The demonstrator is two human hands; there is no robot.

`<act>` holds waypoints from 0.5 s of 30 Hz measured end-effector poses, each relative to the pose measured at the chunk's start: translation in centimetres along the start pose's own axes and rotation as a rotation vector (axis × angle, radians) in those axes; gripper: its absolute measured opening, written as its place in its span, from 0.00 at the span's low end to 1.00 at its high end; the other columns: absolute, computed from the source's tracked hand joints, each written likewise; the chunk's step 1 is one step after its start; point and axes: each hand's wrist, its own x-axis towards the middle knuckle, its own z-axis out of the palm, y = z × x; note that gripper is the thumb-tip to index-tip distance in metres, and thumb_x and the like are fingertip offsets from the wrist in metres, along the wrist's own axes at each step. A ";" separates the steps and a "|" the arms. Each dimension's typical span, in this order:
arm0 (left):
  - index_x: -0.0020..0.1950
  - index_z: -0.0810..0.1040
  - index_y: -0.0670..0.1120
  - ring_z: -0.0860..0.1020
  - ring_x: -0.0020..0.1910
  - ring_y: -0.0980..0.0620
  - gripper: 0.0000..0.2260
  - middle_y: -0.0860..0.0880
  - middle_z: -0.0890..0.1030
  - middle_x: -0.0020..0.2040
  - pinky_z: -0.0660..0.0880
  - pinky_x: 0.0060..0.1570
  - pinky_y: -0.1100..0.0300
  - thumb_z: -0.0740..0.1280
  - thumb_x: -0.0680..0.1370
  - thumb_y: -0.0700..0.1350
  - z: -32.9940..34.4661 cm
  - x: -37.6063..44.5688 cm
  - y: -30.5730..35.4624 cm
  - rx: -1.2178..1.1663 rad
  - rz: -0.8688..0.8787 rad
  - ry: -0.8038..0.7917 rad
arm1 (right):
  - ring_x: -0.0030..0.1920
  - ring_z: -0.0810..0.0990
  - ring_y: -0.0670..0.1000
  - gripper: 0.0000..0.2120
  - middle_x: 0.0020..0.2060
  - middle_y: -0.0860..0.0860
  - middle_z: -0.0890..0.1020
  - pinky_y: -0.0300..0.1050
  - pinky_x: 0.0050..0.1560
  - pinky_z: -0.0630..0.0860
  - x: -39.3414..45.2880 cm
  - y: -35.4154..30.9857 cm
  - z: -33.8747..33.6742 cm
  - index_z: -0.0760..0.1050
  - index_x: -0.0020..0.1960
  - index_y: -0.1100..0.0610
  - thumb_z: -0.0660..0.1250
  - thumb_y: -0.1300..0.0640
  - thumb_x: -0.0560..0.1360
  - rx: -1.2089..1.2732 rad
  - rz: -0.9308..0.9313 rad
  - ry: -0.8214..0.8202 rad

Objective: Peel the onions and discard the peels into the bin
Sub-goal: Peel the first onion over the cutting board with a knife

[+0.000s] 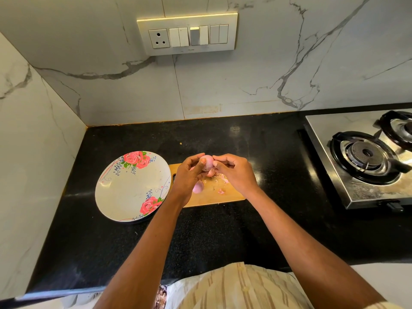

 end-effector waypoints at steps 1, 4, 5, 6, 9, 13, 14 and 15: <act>0.65 0.75 0.56 0.81 0.60 0.52 0.13 0.53 0.81 0.63 0.79 0.57 0.60 0.67 0.81 0.54 0.0 -0.1 0.0 -0.005 0.000 -0.005 | 0.51 0.84 0.41 0.10 0.49 0.44 0.86 0.40 0.54 0.81 0.0 0.0 0.0 0.84 0.58 0.53 0.72 0.55 0.78 -0.010 -0.003 0.003; 0.64 0.76 0.56 0.81 0.59 0.52 0.11 0.52 0.81 0.63 0.80 0.55 0.62 0.67 0.81 0.53 -0.1 -0.1 -0.1 -0.012 -0.003 -0.018 | 0.51 0.84 0.41 0.09 0.49 0.44 0.86 0.43 0.54 0.82 0.0 0.1 0.0 0.85 0.58 0.53 0.72 0.54 0.79 -0.041 -0.014 0.005; 0.64 0.76 0.56 0.81 0.59 0.52 0.11 0.52 0.81 0.63 0.80 0.57 0.61 0.67 0.81 0.53 -0.2 0.0 -0.2 -0.003 -0.005 -0.019 | 0.51 0.84 0.41 0.09 0.49 0.43 0.86 0.43 0.54 0.82 -0.1 0.0 0.0 0.85 0.58 0.53 0.71 0.54 0.79 -0.056 -0.018 0.005; 0.64 0.76 0.57 0.81 0.60 0.51 0.12 0.52 0.81 0.64 0.79 0.59 0.59 0.67 0.81 0.53 -0.3 0.0 -0.3 0.007 -0.004 -0.021 | 0.51 0.84 0.41 0.09 0.49 0.43 0.86 0.43 0.54 0.82 -0.1 0.0 0.0 0.85 0.58 0.53 0.71 0.54 0.79 -0.068 -0.019 0.005; 0.66 0.76 0.55 0.81 0.60 0.52 0.13 0.52 0.80 0.64 0.80 0.59 0.59 0.67 0.81 0.53 -0.4 0.0 -0.3 0.012 -0.007 -0.037 | 0.50 0.84 0.42 0.08 0.48 0.43 0.86 0.44 0.53 0.82 -0.1 0.2 0.0 0.85 0.57 0.53 0.71 0.55 0.79 -0.071 -0.014 0.009; 0.65 0.77 0.56 0.82 0.57 0.53 0.11 0.53 0.81 0.62 0.80 0.54 0.64 0.66 0.82 0.51 -0.3 -0.2 0.0 -0.011 -0.005 -0.056 | 0.48 0.84 0.42 0.07 0.46 0.43 0.86 0.43 0.51 0.83 -0.1 0.1 -0.1 0.85 0.55 0.53 0.71 0.57 0.79 -0.035 0.006 0.031; 0.64 0.77 0.56 0.82 0.58 0.53 0.11 0.53 0.82 0.62 0.80 0.56 0.62 0.67 0.82 0.51 -0.3 -0.2 0.1 -0.013 -0.003 -0.056 | 0.48 0.85 0.41 0.07 0.46 0.43 0.86 0.43 0.52 0.83 0.0 0.0 -0.1 0.85 0.55 0.54 0.71 0.57 0.79 -0.027 0.016 0.030; 0.64 0.77 0.57 0.82 0.58 0.52 0.11 0.53 0.82 0.62 0.80 0.57 0.61 0.67 0.82 0.52 -0.2 -0.2 0.1 -0.015 -0.003 -0.053 | 0.48 0.85 0.42 0.07 0.46 0.44 0.86 0.44 0.52 0.83 0.0 0.0 -0.1 0.85 0.56 0.54 0.70 0.58 0.80 -0.011 0.028 0.025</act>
